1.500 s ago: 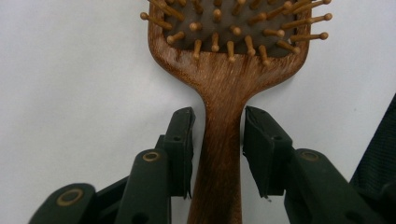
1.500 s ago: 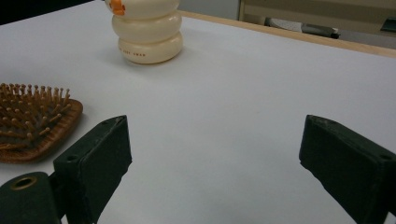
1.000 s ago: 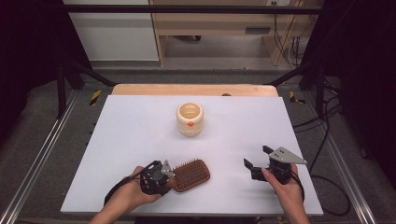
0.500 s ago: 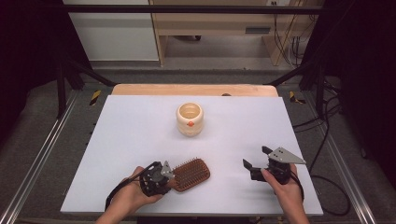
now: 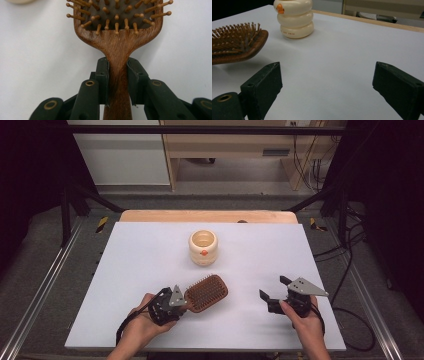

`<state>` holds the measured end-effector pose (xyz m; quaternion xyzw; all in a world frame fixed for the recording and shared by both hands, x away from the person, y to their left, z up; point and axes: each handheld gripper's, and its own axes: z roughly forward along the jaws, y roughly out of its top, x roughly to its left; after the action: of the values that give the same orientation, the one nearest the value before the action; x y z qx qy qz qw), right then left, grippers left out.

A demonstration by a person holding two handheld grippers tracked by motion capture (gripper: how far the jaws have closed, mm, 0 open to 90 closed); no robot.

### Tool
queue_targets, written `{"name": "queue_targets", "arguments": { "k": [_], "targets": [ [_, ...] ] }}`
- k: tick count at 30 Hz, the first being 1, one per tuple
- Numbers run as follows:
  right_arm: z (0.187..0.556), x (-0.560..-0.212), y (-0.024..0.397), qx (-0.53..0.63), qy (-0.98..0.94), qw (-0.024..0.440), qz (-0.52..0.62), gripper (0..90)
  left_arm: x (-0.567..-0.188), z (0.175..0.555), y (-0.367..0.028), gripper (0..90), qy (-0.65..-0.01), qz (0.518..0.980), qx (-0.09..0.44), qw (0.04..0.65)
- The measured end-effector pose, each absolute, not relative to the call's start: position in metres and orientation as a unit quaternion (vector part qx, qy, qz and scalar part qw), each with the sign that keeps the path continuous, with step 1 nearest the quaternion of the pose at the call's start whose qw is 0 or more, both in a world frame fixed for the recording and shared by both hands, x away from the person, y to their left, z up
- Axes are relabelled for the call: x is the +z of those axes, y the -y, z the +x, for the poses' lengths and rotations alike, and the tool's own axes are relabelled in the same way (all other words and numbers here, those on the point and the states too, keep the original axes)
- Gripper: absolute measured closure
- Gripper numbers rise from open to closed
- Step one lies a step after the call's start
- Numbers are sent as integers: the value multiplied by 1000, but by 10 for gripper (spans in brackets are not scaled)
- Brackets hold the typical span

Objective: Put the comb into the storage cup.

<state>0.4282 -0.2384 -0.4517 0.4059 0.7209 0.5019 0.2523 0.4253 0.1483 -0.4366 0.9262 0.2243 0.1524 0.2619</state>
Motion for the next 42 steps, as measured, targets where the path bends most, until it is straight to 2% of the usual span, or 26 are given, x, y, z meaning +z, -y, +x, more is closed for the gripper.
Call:
{"name": "queue_targets", "arguments": {
  "k": [11, 42],
  "targets": [
    [426, -447, 239, 524, -707, 245, 407, 94, -441, 432, -146, 725, -249, 889, 191, 333],
    [423, -443, 211, 555, -700, 217, 393, 92, -445, 429, -161, 726, -276, 852, 241, 374]
  ]
}}
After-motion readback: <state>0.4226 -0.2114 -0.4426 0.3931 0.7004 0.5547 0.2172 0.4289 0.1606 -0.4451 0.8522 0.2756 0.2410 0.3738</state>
